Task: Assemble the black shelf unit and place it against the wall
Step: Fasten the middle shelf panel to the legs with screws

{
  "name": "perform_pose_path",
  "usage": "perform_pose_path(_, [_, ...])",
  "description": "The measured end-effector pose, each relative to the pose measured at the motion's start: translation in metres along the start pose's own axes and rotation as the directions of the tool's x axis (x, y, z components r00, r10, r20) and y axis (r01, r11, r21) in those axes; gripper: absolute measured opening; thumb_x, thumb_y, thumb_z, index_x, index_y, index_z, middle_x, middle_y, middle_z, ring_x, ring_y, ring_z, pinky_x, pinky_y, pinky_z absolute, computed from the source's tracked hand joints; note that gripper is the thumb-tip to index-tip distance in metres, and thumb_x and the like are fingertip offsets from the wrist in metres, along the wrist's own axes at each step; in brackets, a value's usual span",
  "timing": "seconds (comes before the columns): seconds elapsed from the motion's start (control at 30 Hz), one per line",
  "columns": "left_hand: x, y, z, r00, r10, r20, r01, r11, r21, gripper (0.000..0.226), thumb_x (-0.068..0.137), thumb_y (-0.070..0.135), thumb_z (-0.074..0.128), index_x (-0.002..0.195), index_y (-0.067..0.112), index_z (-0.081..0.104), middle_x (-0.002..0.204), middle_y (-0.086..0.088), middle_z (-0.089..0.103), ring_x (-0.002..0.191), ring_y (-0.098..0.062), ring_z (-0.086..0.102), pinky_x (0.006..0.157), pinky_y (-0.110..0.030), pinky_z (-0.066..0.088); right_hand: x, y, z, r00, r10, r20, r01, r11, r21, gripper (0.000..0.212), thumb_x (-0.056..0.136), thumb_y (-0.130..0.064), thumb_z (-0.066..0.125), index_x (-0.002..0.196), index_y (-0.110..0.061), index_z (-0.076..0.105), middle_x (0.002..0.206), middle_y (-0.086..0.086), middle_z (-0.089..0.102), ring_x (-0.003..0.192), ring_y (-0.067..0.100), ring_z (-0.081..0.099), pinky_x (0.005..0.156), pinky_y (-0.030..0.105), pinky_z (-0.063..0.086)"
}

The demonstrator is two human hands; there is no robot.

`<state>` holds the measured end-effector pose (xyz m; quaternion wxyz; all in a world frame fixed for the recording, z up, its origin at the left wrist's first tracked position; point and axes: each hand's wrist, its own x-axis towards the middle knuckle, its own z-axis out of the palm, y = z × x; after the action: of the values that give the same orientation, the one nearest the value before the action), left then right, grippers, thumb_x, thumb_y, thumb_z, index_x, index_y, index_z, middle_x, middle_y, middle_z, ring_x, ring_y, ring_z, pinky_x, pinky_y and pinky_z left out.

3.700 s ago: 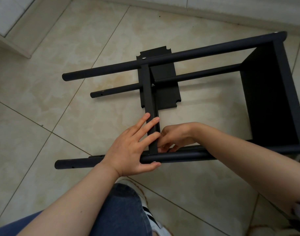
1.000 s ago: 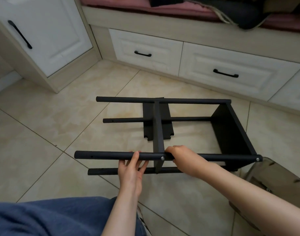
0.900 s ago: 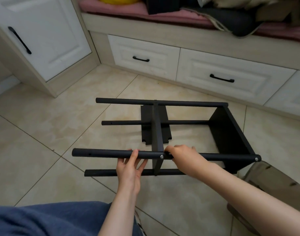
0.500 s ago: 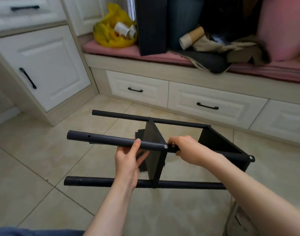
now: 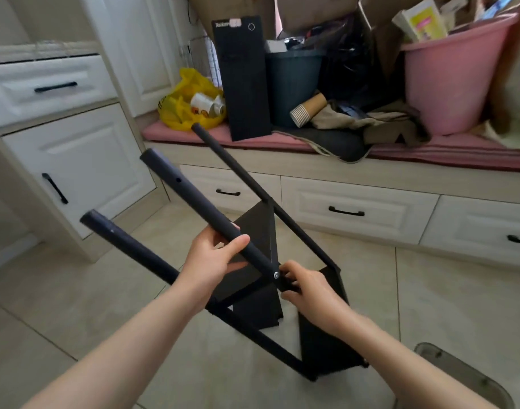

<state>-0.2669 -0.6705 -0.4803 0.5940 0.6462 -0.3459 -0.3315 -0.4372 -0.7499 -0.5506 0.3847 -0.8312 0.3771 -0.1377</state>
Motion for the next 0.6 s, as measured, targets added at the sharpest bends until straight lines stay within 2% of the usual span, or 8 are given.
perform_pose_path(0.1, [-0.013, 0.01, 0.008, 0.999, 0.027, 0.032, -0.03, 0.997, 0.077, 0.021, 0.092, 0.017, 0.071, 0.111, 0.015, 0.061, 0.107, -0.006, 0.065, 0.096, -0.015, 0.071, 0.079, -0.032, 0.063, -0.007, 0.007, 0.006, 1.0, 0.002, 0.009, -0.003, 0.998, 0.062, 0.037, 0.09, -0.011, 0.069, 0.11, -0.034, 0.048, 0.115, -0.006, 0.062, 0.105, 0.009, 0.062, 0.095, 0.032, 0.054])
perform_pose_path(0.23, [-0.027, 0.015, 0.016, 0.987, 0.12, 0.104, -0.136, 0.976, 0.167, 0.017, 0.092, 0.015, 0.071, 0.105, 0.016, 0.061, 0.098, -0.006, 0.066, 0.084, -0.008, 0.072, 0.072, -0.026, 0.062, -0.013, 0.013, 0.009, 0.999, 0.03, 0.045, -0.036, 0.99, 0.134, 0.035, 0.082, -0.011, 0.076, 0.105, -0.024, 0.053, 0.105, -0.005, 0.065, 0.095, 0.012, 0.066, 0.088, 0.036, 0.057])
perform_pose_path(0.4, [-0.023, 0.012, 0.03, 0.947, 0.252, 0.198, -0.303, 0.906, 0.294, 0.018, 0.092, 0.02, 0.071, 0.104, 0.023, 0.058, 0.092, -0.001, 0.065, 0.083, -0.015, 0.071, 0.077, -0.033, 0.062, -0.015, 0.016, 0.004, 0.997, 0.082, 0.01, -0.082, 0.985, 0.149, 0.037, 0.081, -0.012, 0.078, 0.105, -0.021, 0.051, 0.101, -0.008, 0.06, 0.091, 0.007, 0.062, 0.079, 0.022, 0.055])
perform_pose_path(0.5, [-0.025, 0.003, 0.04, 0.902, 0.411, 0.137, -0.429, 0.805, 0.41, 0.018, 0.093, 0.026, 0.071, 0.1, 0.02, 0.056, 0.077, 0.003, 0.061, 0.071, -0.006, 0.064, 0.065, -0.02, 0.055, -0.017, 0.015, 0.004, 0.996, 0.092, 0.013, -0.093, 0.983, 0.16, 0.038, 0.08, -0.012, 0.08, 0.102, -0.022, 0.051, 0.099, -0.011, 0.058, 0.09, 0.006, 0.061, 0.078, 0.022, 0.056])
perform_pose_path(0.6, [-0.035, -0.005, 0.052, 0.888, 0.453, 0.081, -0.448, 0.809, 0.38, 0.021, 0.095, 0.022, 0.068, 0.102, 0.01, 0.052, 0.064, 0.008, 0.05, 0.059, 0.002, 0.059, 0.053, -0.012, 0.046, -0.023, 0.015, 0.011, 0.996, 0.091, 0.016, -0.093, 0.984, 0.15, 0.037, 0.08, -0.012, 0.08, 0.105, -0.018, 0.053, 0.099, -0.01, 0.06, 0.09, 0.008, 0.064, 0.08, 0.028, 0.058])
